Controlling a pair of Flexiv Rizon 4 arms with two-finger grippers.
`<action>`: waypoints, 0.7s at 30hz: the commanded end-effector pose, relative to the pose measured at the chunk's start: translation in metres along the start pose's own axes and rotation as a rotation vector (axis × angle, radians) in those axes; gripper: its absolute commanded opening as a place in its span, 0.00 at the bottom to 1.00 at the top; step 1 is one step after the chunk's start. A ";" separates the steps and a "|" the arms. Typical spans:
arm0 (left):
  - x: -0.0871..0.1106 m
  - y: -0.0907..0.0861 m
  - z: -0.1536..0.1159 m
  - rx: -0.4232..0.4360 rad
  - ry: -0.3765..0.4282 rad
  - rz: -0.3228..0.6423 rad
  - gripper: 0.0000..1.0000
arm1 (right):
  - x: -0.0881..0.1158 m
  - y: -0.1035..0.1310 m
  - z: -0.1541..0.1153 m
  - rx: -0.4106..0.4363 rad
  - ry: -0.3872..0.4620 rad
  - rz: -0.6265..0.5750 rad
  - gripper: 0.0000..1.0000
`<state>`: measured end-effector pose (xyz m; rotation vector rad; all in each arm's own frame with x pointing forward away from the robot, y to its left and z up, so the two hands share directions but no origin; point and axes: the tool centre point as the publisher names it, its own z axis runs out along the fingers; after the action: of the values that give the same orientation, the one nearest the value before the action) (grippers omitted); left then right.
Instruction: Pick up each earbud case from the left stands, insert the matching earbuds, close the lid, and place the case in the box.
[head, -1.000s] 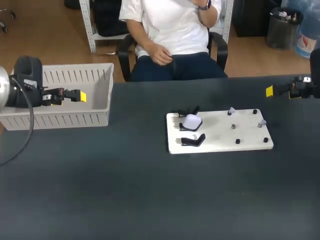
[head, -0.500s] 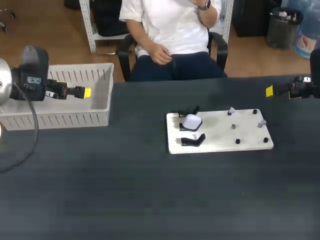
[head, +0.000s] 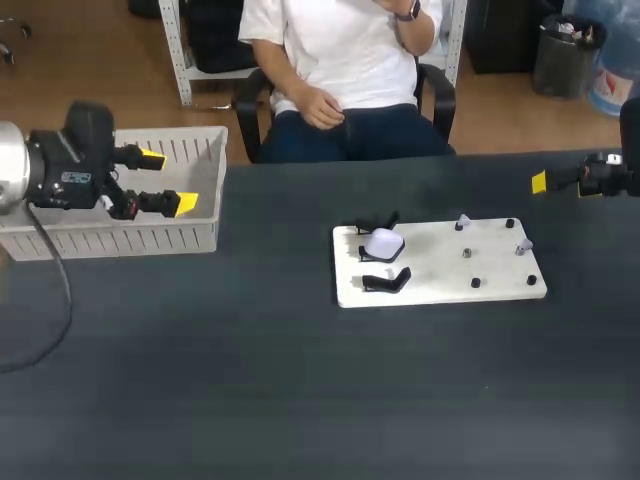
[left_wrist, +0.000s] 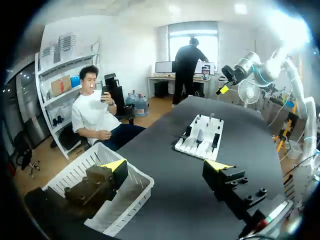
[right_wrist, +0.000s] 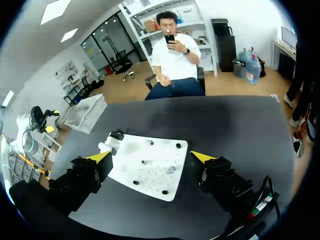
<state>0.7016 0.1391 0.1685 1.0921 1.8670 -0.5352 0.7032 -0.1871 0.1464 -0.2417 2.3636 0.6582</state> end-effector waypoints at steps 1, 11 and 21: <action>-0.003 -0.007 0.010 0.282 -0.391 0.302 1.00 | 0.000 0.001 -0.001 0.007 0.002 0.001 1.00; -0.012 -0.039 0.056 0.255 -0.257 0.289 1.00 | 0.000 0.001 -0.001 0.007 0.002 0.001 1.00; -0.009 -0.069 0.094 0.272 -0.158 0.270 1.00 | 0.000 0.001 -0.001 0.007 0.002 0.001 1.00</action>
<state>0.6842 0.0459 0.1320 1.4087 1.5010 -0.7185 0.7032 -0.1871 0.1464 -0.2417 2.3636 0.6583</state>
